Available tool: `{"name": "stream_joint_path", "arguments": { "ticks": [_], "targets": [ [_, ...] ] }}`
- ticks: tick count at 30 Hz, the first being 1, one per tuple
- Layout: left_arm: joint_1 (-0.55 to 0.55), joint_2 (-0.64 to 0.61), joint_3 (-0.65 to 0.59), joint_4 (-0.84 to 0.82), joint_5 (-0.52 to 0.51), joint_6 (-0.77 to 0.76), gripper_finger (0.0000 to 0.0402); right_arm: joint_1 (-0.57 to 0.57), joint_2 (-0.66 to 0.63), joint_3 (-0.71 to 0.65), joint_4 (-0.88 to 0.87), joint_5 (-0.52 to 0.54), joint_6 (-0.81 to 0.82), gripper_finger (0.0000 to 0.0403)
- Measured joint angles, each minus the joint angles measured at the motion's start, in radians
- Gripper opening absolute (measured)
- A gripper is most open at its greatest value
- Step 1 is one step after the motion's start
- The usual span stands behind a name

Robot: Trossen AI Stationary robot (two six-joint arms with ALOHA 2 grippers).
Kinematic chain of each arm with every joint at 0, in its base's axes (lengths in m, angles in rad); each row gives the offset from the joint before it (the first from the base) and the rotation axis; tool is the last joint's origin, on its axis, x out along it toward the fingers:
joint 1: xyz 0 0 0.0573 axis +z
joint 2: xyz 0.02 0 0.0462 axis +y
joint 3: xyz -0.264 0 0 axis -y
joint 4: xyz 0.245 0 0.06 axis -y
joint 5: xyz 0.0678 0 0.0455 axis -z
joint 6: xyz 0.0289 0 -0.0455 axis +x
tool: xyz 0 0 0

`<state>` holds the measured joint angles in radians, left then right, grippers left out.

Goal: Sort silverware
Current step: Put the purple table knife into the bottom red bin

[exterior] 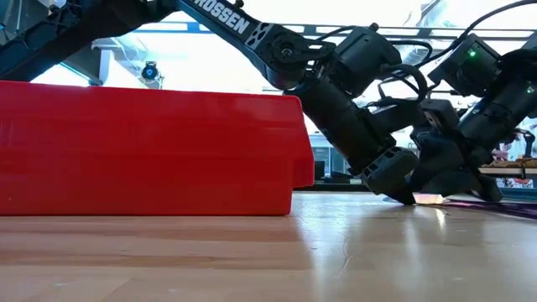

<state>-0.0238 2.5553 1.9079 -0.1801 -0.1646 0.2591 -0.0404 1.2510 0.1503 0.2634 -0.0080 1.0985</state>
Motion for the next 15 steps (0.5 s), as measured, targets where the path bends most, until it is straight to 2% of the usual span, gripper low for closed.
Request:
{"name": "stream_joint_path", "arguments": {
  "ticks": [5, 12, 15],
  "targets": [
    [0.000, 0.000, 0.001, 0.011, -0.039, -0.006, 0.0000, 0.032, 0.002, 0.000, -0.007, 0.036, -0.074, 0.0014],
    [-0.009, -0.086, -0.001, -0.093, -0.105, 0.029, 0.0000, 0.098, 0.000, 0.001, -0.023, 0.187, -0.063, 0.0002],
    [-0.021, -0.157, -0.005, -0.175, -0.172, 0.025, 0.0000, 0.115, -0.009, 0.000, -0.017, 0.234, -0.082, 0.0001]
  ]
}}
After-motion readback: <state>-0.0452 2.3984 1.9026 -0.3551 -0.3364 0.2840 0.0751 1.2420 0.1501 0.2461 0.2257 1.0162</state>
